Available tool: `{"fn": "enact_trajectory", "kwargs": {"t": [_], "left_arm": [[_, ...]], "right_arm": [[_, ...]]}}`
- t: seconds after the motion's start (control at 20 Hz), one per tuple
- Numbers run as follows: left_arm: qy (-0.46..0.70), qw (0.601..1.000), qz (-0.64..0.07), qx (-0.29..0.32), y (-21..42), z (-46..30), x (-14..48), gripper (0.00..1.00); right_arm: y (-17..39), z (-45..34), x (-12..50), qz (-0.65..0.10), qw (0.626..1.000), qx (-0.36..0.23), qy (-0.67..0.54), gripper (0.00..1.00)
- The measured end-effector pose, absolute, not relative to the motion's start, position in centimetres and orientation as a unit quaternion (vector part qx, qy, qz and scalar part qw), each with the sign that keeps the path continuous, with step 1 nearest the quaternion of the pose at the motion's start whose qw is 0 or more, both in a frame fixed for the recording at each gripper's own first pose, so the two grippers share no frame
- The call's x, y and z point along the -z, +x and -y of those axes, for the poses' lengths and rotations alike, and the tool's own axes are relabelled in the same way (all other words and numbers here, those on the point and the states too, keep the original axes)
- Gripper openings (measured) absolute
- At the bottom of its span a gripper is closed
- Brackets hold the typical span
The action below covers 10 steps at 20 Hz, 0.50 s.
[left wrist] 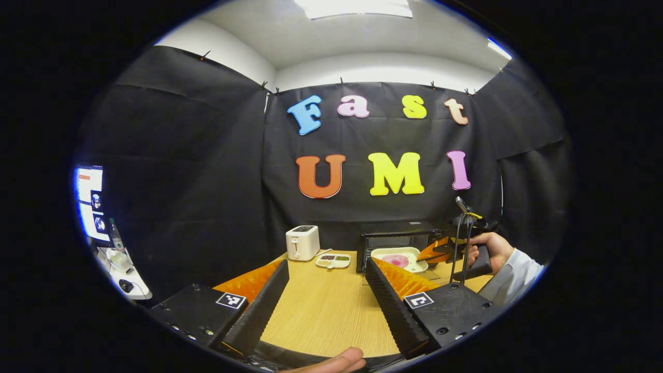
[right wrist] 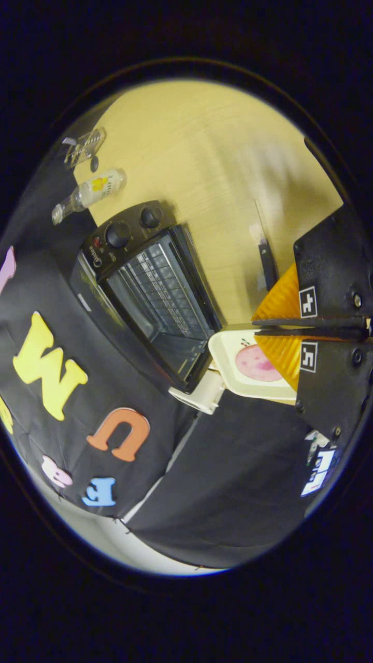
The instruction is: Open the electric oven with the left hand, put the food in, and close the electric oven.
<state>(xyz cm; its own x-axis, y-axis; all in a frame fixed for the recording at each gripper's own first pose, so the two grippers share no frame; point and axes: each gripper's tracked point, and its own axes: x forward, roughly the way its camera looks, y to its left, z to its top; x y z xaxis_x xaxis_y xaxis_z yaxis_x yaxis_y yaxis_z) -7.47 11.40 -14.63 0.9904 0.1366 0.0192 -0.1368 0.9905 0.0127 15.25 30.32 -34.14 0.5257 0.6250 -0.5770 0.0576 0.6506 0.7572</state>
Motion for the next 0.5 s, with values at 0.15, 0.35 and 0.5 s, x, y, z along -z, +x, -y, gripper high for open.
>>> {"fn": "enact_trajectory", "kwargs": {"t": [0.15, 0.35, 0.5], "left_arm": [[0.012, 0.998, 0.008, -0.061, -6.4, -11.4, 15.7, 0.95], [0.019, 0.995, 0.009, -0.094, -5.8, -13.0, 15.9, 0.95], [0.006, 0.995, 0.011, -0.097, -5.5, -13.3, 15.8, 0.95]], "right_arm": [[18.0, -30.5, 36.4, -0.445, 0.783, -0.106, 0.421, 0.04], [22.6, -29.3, 38.0, -0.395, 0.798, -0.019, 0.455, 0.04], [25.7, -29.0, 39.1, -0.367, 0.804, 0.033, 0.467, 0.04]]}}
